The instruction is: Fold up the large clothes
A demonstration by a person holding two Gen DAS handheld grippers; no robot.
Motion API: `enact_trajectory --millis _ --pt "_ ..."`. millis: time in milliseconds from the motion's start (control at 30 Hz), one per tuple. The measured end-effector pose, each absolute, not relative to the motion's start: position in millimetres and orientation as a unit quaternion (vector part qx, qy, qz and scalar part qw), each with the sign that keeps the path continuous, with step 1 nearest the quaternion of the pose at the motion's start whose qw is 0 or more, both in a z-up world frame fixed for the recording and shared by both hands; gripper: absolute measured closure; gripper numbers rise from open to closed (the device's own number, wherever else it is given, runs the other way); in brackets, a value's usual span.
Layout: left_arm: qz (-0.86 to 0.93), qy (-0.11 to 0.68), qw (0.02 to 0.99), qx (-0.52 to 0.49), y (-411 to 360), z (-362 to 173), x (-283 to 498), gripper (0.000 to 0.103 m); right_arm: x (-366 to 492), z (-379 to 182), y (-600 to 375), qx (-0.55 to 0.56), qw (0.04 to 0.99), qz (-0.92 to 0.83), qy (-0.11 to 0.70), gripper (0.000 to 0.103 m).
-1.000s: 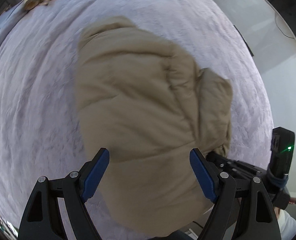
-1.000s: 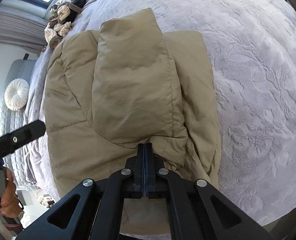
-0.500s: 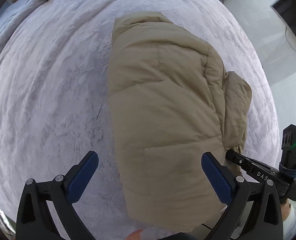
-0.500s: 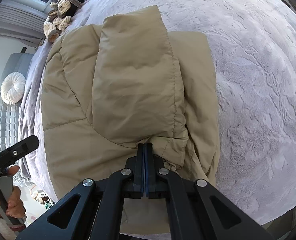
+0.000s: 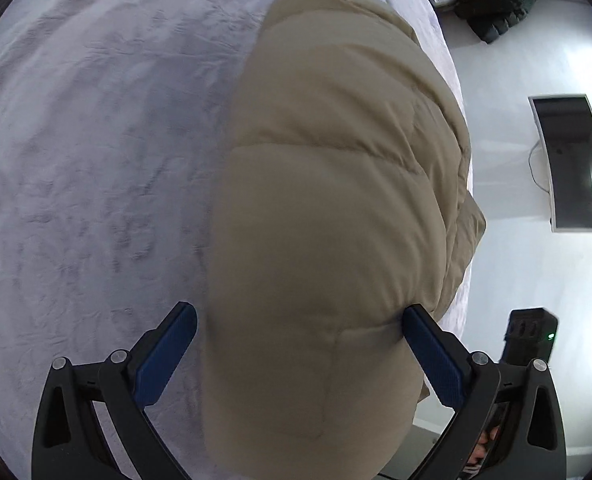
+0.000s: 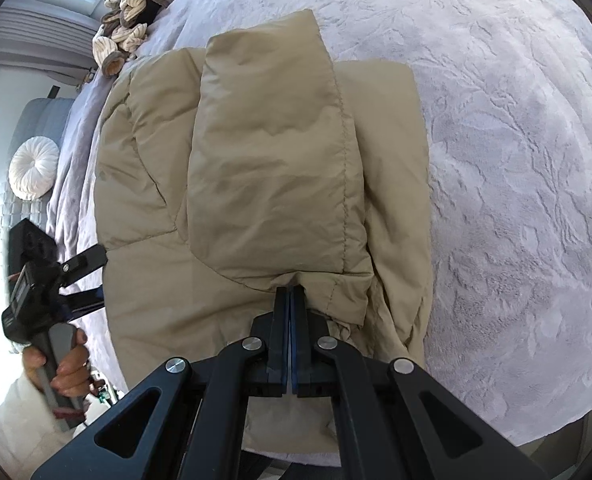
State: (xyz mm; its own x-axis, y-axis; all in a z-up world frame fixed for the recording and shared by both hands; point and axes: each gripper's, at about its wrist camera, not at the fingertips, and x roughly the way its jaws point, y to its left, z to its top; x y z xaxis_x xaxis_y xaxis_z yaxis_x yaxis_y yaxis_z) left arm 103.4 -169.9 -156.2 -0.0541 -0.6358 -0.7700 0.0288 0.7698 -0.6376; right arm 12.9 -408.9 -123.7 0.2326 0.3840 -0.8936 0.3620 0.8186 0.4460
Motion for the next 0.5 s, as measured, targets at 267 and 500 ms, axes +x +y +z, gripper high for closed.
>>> enact_trajectory --millis 267,500 --pt "-0.258 0.683 0.651 -0.207 -187 -163 108 0.000 12 -77 -434 0.263 0.775 0.001 0.575 0.001" --pt "-0.269 0.685 0.645 -0.207 -186 -170 112 0.000 32 -138 -445 0.272 0.732 0.046 0.623 0.001"
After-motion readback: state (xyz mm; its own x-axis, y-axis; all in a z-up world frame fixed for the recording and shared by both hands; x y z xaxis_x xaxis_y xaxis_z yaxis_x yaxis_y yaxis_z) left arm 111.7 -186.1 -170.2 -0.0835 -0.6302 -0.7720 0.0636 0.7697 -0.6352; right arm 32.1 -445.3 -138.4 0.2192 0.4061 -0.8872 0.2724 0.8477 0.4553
